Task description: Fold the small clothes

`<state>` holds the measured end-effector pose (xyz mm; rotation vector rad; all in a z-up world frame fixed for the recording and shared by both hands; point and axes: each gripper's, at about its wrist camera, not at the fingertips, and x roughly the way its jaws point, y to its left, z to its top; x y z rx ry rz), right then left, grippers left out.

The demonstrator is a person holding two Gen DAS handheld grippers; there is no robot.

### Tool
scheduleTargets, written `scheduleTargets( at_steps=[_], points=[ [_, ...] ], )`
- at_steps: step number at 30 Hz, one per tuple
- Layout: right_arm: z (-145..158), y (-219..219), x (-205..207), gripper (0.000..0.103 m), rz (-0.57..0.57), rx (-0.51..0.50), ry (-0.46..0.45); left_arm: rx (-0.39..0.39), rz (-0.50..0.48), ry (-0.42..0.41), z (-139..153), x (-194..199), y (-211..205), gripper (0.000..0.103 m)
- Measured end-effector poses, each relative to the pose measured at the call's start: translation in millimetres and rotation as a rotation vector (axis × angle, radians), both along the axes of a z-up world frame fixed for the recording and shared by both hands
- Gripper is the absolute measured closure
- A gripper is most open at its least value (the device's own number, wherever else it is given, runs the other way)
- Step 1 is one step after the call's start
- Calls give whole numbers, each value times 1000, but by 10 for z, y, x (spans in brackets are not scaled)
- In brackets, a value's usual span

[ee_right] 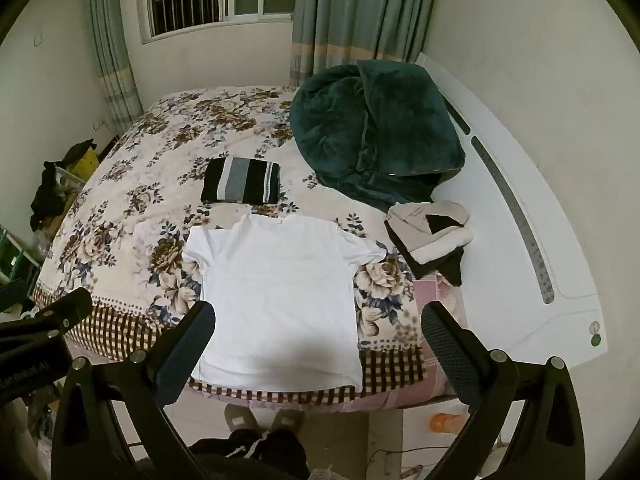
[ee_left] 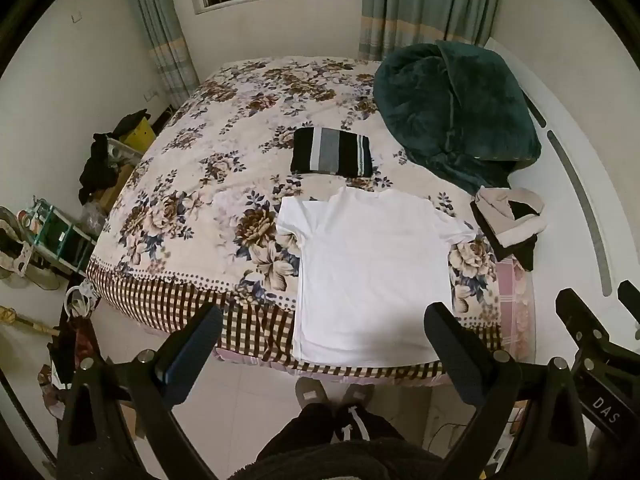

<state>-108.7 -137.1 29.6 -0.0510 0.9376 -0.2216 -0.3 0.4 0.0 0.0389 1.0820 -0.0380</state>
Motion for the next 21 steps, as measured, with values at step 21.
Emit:
scheduleTargets(
  at_steps=[21],
  points=[
    [46,10,6,0,2,-1,-4,-7,-1,2,-1,3,0,0]
  ],
)
